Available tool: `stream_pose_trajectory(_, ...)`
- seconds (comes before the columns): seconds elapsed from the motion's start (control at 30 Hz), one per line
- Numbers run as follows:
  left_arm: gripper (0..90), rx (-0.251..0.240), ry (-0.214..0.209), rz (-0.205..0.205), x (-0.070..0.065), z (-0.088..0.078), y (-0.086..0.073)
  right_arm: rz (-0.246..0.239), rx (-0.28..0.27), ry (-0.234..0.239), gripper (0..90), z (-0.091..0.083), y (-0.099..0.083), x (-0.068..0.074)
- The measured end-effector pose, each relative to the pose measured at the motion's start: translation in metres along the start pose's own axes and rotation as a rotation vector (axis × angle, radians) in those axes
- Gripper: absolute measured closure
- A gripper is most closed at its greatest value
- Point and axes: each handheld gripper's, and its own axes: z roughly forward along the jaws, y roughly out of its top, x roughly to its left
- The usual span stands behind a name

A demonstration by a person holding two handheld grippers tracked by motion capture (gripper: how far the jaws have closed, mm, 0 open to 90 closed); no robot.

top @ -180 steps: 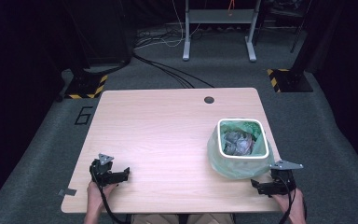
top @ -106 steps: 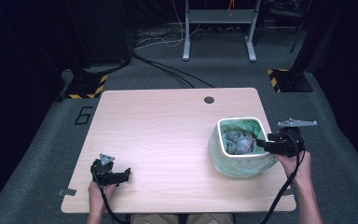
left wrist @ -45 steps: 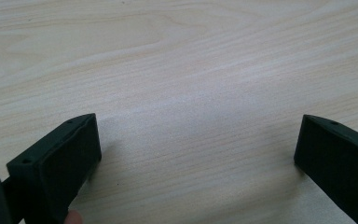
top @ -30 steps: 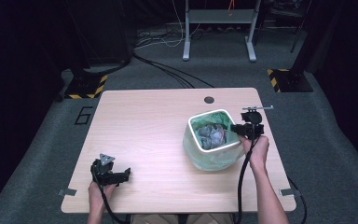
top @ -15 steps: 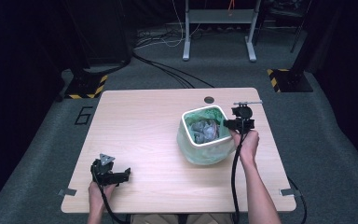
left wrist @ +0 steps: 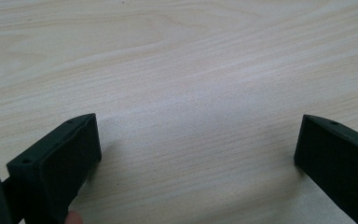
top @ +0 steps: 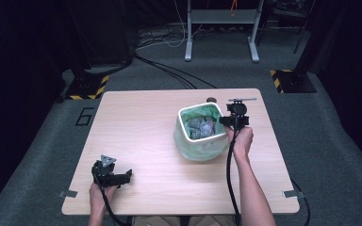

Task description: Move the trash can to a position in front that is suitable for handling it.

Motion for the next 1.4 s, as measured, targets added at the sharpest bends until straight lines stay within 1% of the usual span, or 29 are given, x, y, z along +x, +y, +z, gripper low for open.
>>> stream_pose_trajectory(0.27, 0.2, 0.000, 0.000, 0.000, 0.000, 0.000, 0.000, 0.030, 0.003, -0.013, 77.9, 0.012, 0.010, 0.011)
stream_pose_trajectory(0.4, 0.2, 0.000, 0.000, 0.000, 0.000, 0.000, 0.000, 0.037, 0.007, -0.016, 77.7, 0.016, 0.013, 0.017)
stream_pose_trajectory(0.53, 0.2, 0.000, 0.000, 0.000, 0.000, 0.000, 0.000, 0.031, 0.012, -0.017, 77.1, 0.017, 0.013, 0.022)
stream_pose_trajectory(0.67, 0.2, 0.000, 0.000, 0.000, 0.000, 0.000, 0.000, 0.021, 0.009, 0.011, 73.7, 0.013, 0.010, 0.023)
stream_pose_trajectory(0.73, 0.2, 0.000, 0.000, 0.000, 0.000, 0.000, 0.000, 0.009, 0.019, 0.016, 71.9, 0.010, 0.008, 0.024)
stream_pose_trajectory(0.87, 0.2, 0.000, 0.001, 0.000, 0.000, 0.000, 0.000, -0.013, 0.017, 0.037, 68.6, 0.005, 0.001, 0.026)
stream_pose_trajectory(1.03, 0.2, 0.000, 0.000, -0.001, 0.000, 0.000, 0.000, -0.026, 0.015, 0.078, 62.3, -0.002, -0.007, 0.031)
stream_pose_trajectory(1.1, 0.2, 0.000, 0.001, -0.002, 0.000, 0.000, 0.000, -0.034, 0.014, 0.087, 60.9, -0.004, -0.010, 0.033)
stream_pose_trajectory(1.13, 0.2, 0.000, 0.001, -0.002, 0.000, 0.000, 0.000, -0.037, 0.011, 0.093, 58.5, -0.004, -0.011, 0.034)
stream_pose_trajectory(1.2, 0.2, 0.000, 0.000, -0.002, 0.000, 0.000, 0.000, -0.035, 0.004, 0.112, 56.1, -0.004, -0.014, 0.035)
stream_pose_trajectory(1.23, 0.2, 0.000, 0.000, -0.002, 0.000, 0.000, 0.000, -0.044, 0.001, 0.125, 54.2, -0.004, -0.015, 0.036)
stream_pose_trajectory(1.27, 0.2, 0.000, 0.001, -0.001, 0.000, 0.000, 0.000, -0.052, -0.011, 0.153, 54.0, -0.002, -0.016, 0.035)
stream_pose_trajectory(1.3, 0.2, 0.000, 0.000, -0.001, 0.000, 0.000, 0.000, -0.055, -0.015, 0.167, 53.6, -0.002, -0.017, 0.035)
stream_pose_trajectory(1.4, 0.2, 0.001, 0.001, 0.001, 0.000, 0.000, 0.000, -0.059, -0.003, 0.201, 45.2, 0.003, -0.019, 0.037)
